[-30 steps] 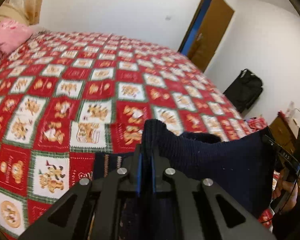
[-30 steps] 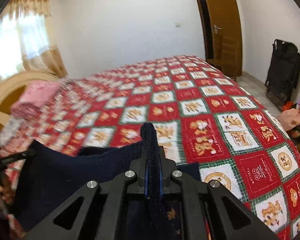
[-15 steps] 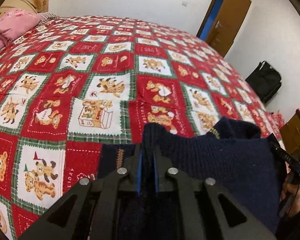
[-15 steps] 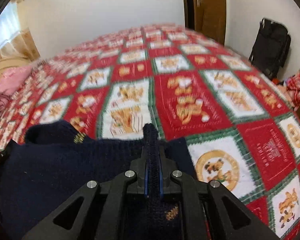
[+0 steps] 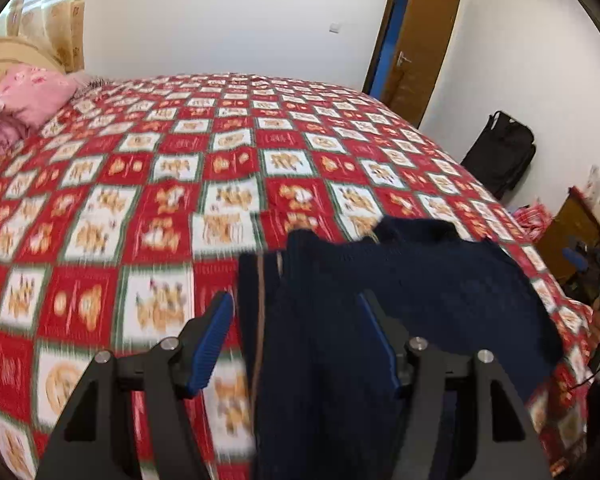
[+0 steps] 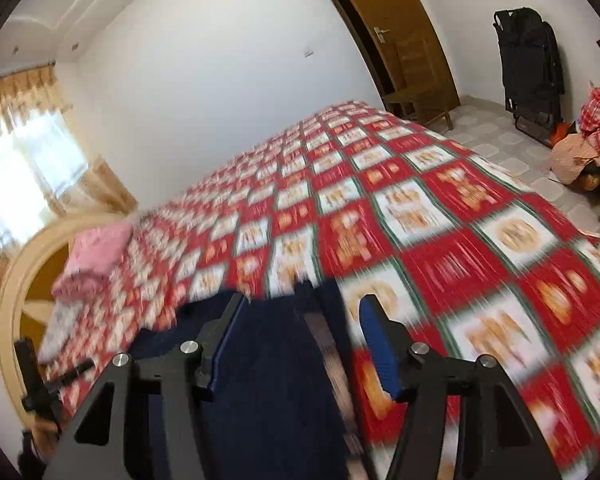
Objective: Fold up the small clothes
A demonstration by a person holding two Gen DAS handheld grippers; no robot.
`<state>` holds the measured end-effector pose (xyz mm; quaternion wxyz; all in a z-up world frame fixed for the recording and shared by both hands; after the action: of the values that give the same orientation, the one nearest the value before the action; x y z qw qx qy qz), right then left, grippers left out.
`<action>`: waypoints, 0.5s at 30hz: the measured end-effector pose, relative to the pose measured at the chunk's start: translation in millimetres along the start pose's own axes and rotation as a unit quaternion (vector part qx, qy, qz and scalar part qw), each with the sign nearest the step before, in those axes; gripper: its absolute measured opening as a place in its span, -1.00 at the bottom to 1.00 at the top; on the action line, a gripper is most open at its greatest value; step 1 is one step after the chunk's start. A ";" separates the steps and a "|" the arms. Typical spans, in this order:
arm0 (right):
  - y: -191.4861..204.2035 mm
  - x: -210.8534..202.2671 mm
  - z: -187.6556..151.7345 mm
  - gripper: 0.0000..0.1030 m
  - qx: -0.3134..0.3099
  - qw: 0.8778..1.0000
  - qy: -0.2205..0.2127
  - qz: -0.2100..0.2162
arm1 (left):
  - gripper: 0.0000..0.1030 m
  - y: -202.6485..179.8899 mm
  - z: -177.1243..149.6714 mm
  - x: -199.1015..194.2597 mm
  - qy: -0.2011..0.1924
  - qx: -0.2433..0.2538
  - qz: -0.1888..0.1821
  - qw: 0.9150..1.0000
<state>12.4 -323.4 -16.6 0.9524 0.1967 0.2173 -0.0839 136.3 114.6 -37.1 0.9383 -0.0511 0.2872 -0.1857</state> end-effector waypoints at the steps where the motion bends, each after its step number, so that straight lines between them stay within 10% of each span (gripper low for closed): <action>1: 0.4 -5.7 -6.9 -0.04 -0.012 1.000 0.006 -0.011 | 0.29 1.4 -9.4 -7.2 -0.001 -0.011 0.002 1.000; 4: 13.7 -27.9 -48.5 -0.65 -0.045 0.998 0.026 -0.025 | 0.29 -2.3 -26.8 -18.9 -0.005 -0.022 0.003 1.000; 15: -0.4 -5.3 -121.9 -0.70 0.040 0.995 0.095 -0.010 | 0.27 16.9 -102.4 -16.3 0.054 -0.059 0.069 0.994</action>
<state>-38.9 -273.3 -115.3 0.9179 0.2397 0.3053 -0.0829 72.0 137.5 -117.0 0.9272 -0.0759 0.3510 -0.1063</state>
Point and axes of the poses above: each gripper's, at about its wrist camera, not at the fingertips, and x roughly the way its jaws point, y to its left, z to its top, the point moved 5 cm from there along x, roughly the way its jaws point, and after that the axes turned 12 degrees about -y, right-handed, at the moved point
